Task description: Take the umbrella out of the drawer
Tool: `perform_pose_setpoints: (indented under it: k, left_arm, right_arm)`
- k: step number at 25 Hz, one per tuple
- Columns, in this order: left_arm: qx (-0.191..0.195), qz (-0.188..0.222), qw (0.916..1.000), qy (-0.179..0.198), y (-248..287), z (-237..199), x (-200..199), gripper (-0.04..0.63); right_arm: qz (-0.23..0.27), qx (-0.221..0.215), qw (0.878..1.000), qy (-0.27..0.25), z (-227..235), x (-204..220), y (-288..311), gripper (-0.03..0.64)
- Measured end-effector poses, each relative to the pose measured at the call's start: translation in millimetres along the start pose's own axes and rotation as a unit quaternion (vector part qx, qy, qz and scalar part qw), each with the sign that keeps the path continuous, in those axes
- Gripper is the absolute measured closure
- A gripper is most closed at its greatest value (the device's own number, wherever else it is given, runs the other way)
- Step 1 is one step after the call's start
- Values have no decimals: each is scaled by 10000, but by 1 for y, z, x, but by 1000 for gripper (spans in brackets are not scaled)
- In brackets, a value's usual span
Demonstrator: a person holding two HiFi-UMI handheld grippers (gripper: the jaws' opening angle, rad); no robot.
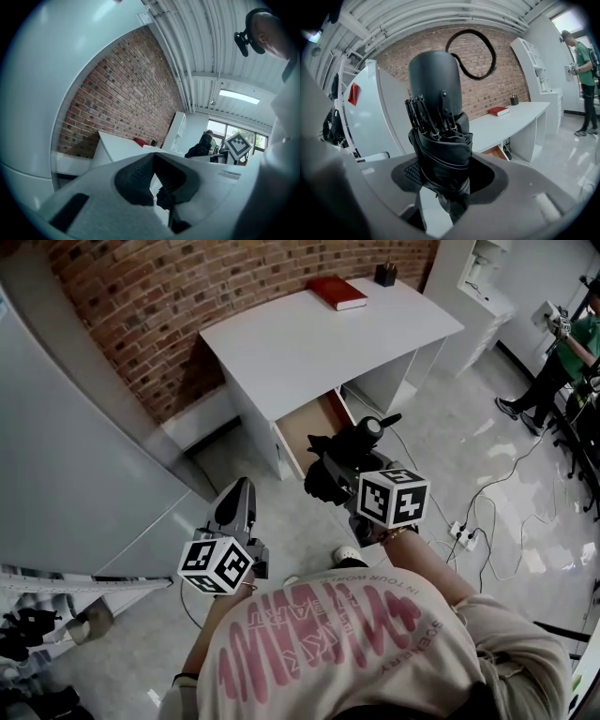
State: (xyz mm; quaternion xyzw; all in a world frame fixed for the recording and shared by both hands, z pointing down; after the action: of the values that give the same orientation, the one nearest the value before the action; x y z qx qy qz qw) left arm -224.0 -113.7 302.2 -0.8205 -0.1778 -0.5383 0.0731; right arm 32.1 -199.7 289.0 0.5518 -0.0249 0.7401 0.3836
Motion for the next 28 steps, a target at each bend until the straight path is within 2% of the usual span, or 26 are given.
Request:
perform_pose_setpoints:
  k: [4, 14, 28]
  left_arm:
    - [-90, 69, 9999, -1, 17, 15, 2, 589]
    - [-444, 192, 9988, 43, 48, 51, 13, 589]
    - [-887, 242, 9957, 70, 60, 77, 30, 589]
  right_arm:
    - [129, -234, 9996, -124, 11, -17, -1, 371]
    - [81, -755, 9964, -372, 45, -44, 1, 368]
    - [-228, -1145, 9918, -527, 76, -45, 9, 368]
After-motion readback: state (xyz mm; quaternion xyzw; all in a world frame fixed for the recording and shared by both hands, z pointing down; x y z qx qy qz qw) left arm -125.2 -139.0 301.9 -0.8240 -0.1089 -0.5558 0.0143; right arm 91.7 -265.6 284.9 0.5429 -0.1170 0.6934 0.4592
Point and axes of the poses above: the fingertips, and each gripper's own axes: y forward along the fingers, z to its right, x out of its underside, the point moved 9 cm from there along -y, backward along the fingers, and after that the axes turned 2 degrees about y, right-handed, at the moved point
